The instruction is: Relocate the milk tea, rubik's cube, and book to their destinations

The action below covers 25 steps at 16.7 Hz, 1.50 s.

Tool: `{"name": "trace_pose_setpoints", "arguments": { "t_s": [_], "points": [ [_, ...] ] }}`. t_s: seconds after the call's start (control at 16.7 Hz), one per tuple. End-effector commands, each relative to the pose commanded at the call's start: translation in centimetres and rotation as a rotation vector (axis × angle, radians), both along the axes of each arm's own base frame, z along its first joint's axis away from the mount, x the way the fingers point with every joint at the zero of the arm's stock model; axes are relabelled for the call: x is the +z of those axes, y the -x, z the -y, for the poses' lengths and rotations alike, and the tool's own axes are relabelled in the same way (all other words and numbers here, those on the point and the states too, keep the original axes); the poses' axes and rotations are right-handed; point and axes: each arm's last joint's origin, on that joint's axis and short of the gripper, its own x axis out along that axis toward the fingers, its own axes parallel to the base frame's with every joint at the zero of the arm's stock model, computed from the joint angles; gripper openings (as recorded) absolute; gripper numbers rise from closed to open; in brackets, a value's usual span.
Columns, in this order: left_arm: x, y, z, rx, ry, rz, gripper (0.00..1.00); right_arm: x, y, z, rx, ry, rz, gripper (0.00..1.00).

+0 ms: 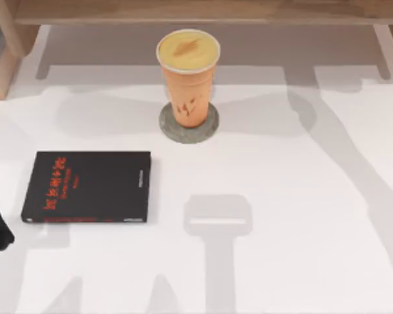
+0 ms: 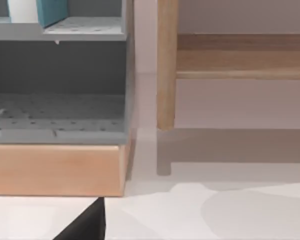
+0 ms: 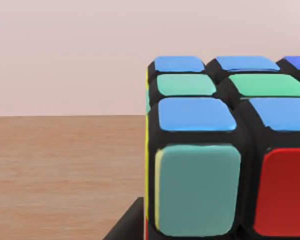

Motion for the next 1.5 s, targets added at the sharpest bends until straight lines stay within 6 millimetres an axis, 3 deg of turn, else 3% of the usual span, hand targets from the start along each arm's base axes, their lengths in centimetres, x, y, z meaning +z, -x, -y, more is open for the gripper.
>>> {"name": "trace_pose_setpoints", "arguments": {
  "t_s": [0.3, 0.66, 0.96, 1.5],
  "points": [
    [0.0, 0.0, 0.0, 0.000, 0.000, 0.000, 1.00, 1.8, -3.3, -0.3, 0.001, -0.017, 0.070, 0.00],
    [0.0, 0.0, 0.0, 0.000, 0.000, 0.000, 1.00, -1.2, -8.9, 1.0, -0.024, 0.012, -0.053, 0.00],
    [0.0, 0.0, 0.0, 0.000, 0.000, 0.000, 1.00, -1.6, -9.3, 1.0, -0.023, 0.017, -0.070, 0.00],
    [0.0, 0.0, 0.0, 0.000, 0.000, 0.000, 1.00, -1.6, -9.3, 1.0, -0.023, 0.017, -0.070, 0.68]
  ]
}}
